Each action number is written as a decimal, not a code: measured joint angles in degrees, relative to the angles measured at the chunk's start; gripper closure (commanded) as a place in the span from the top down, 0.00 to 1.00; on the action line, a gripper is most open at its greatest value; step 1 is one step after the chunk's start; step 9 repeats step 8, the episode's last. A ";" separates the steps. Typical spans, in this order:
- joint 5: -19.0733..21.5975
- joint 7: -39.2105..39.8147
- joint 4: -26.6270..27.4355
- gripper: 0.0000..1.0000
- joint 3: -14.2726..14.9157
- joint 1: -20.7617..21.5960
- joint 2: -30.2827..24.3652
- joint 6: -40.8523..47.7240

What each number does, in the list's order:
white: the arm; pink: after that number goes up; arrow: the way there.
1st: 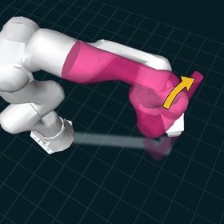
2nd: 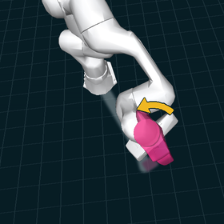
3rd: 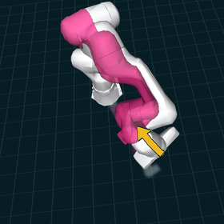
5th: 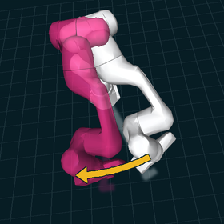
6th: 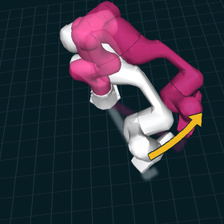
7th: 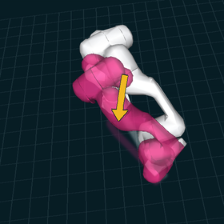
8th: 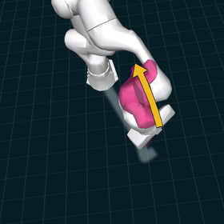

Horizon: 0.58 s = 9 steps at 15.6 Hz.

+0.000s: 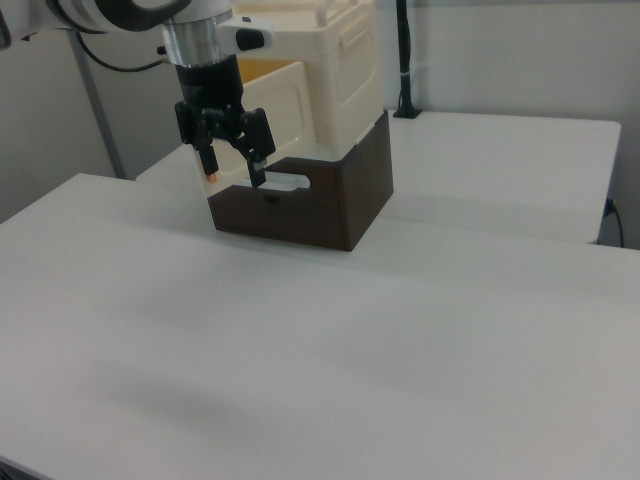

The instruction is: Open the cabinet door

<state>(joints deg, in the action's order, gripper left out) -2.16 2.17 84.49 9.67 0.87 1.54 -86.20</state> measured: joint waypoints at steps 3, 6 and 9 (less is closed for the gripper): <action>0.00 0.00 0.03 1.00 0.00 0.00 0.29 -0.13; 0.00 0.00 0.03 1.00 0.00 0.00 0.50 -0.14; 0.00 0.00 0.04 1.00 0.00 0.00 0.80 -0.14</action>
